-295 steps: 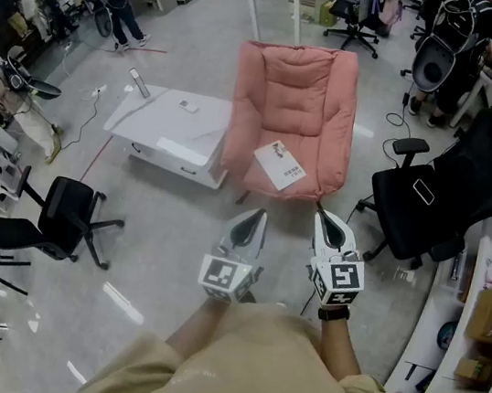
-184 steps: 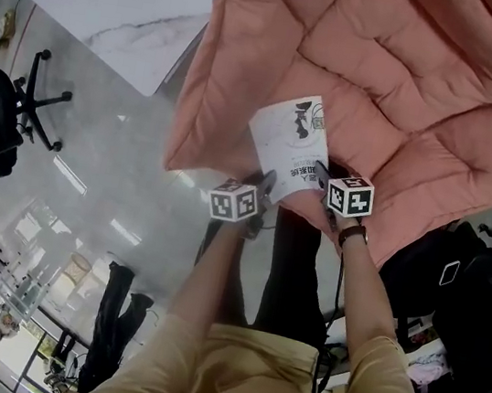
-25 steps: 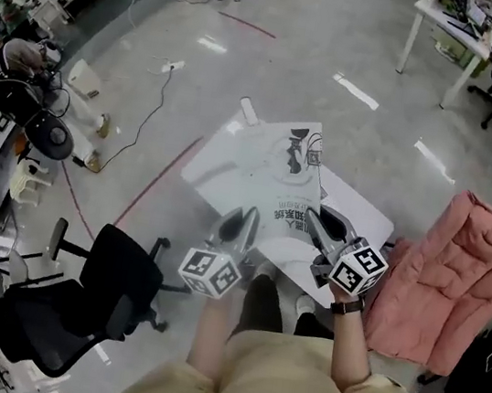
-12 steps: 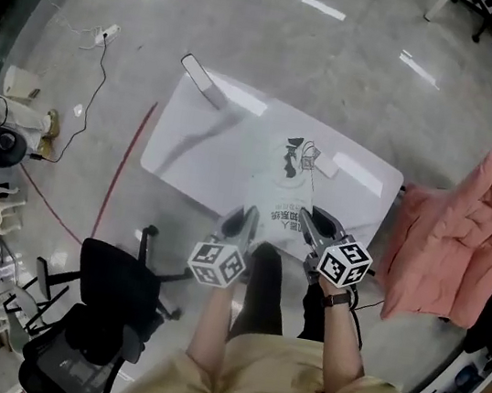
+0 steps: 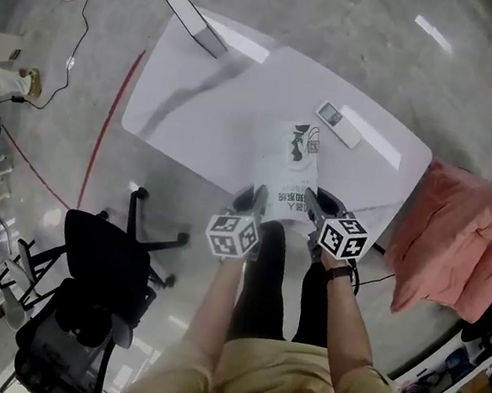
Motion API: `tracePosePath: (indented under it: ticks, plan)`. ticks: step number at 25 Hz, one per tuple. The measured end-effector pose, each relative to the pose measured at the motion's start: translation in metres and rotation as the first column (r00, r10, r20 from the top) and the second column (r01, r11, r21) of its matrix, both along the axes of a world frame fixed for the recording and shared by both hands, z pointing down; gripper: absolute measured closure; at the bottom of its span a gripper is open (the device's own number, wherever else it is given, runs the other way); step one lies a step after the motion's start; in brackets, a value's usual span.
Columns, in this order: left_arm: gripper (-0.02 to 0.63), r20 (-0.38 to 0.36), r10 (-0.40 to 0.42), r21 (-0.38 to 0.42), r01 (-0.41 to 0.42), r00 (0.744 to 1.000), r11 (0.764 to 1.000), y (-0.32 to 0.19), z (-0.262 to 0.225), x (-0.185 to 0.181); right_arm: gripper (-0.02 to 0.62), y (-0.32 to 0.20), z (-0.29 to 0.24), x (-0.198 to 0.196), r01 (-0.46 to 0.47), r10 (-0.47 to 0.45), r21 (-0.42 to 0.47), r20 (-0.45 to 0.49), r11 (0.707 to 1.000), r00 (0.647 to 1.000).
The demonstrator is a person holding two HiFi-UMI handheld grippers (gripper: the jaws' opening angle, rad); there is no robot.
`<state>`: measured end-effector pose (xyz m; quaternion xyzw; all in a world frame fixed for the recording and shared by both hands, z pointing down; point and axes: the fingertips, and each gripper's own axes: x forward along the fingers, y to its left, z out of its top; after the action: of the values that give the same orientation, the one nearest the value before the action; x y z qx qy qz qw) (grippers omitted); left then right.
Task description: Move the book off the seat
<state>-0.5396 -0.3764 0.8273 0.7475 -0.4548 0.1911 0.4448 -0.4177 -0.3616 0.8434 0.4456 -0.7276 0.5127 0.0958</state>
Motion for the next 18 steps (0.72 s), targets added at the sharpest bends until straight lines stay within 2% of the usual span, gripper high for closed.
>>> tracePosePath:
  ticks: [10, 15, 18]
  plan:
    - [0.538, 0.039, 0.012, -0.11, -0.007, 0.999, 0.994, 0.018, 0.092, 0.0, 0.525, 0.016, 0.086, 0.001, -0.008, -0.001, -0.118, -0.072, 0.993, 0.997]
    - [0.527, 0.059, 0.07, -0.181, -0.058, 0.996, 0.982, 0.033, 0.115, 0.01, 0.529, 0.024, 0.105, 0.014, -0.067, 0.036, -0.18, -0.169, 0.981, 0.985]
    - [0.523, 0.077, 0.071, -0.2, -0.054, 0.995, 0.978, 0.031, 0.123, 0.008, 0.523, 0.023, 0.114, 0.014, -0.071, 0.03, -0.21, -0.193, 0.975, 0.981]
